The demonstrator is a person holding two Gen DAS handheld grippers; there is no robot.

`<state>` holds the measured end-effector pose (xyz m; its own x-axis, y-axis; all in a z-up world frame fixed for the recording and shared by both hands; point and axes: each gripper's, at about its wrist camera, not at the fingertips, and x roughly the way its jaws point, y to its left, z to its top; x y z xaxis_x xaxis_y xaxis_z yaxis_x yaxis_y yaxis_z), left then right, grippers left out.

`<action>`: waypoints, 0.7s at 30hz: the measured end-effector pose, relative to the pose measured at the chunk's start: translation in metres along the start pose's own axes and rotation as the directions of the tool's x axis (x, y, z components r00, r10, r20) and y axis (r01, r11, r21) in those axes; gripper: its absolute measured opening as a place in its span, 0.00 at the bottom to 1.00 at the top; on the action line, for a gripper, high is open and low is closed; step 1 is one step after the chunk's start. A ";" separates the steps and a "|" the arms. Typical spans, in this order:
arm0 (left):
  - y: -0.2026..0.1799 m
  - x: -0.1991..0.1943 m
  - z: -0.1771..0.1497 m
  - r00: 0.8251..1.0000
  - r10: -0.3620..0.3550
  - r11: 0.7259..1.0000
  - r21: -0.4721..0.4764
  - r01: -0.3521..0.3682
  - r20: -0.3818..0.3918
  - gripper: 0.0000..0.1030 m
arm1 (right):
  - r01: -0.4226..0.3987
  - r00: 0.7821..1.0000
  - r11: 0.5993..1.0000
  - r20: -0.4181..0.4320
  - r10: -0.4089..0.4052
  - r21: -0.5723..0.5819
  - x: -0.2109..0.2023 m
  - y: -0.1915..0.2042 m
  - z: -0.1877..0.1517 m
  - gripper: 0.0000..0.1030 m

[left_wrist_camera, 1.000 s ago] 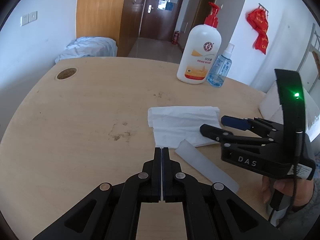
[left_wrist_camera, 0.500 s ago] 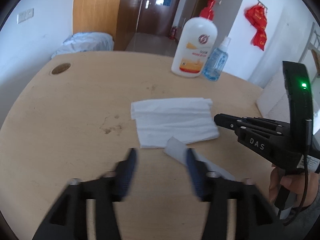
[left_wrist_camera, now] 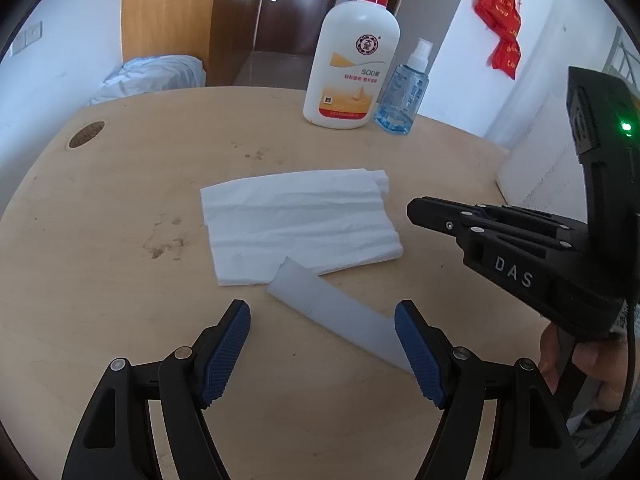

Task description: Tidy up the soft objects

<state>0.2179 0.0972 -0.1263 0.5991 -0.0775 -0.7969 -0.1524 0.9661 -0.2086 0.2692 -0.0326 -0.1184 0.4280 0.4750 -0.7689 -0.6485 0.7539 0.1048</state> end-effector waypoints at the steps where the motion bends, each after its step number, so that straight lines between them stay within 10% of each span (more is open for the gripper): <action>1: -0.001 0.002 0.000 1.000 0.017 1.000 0.007 -0.017 -0.003 0.73 | -0.003 1.000 1.000 0.005 0.003 0.001 -0.001 0.000 0.000 0.06; 9: -0.016 0.009 -0.001 0.990 0.139 0.989 0.055 -0.139 0.007 0.73 | 0.004 1.000 1.000 0.004 -0.004 -0.012 -0.004 0.001 -0.001 0.07; 21: -0.019 -0.005 -0.010 0.998 0.069 0.994 0.089 -0.069 0.009 0.11 | 0.013 1.000 1.000 0.017 -0.013 -0.003 -0.010 -0.003 -0.001 0.07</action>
<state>0.2100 0.0771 -0.1241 0.5940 -0.0091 -0.8044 -0.1228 0.9872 -0.1018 0.2662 -0.0398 -0.1116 0.4472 0.4725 -0.7595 -0.6447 0.7588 0.0925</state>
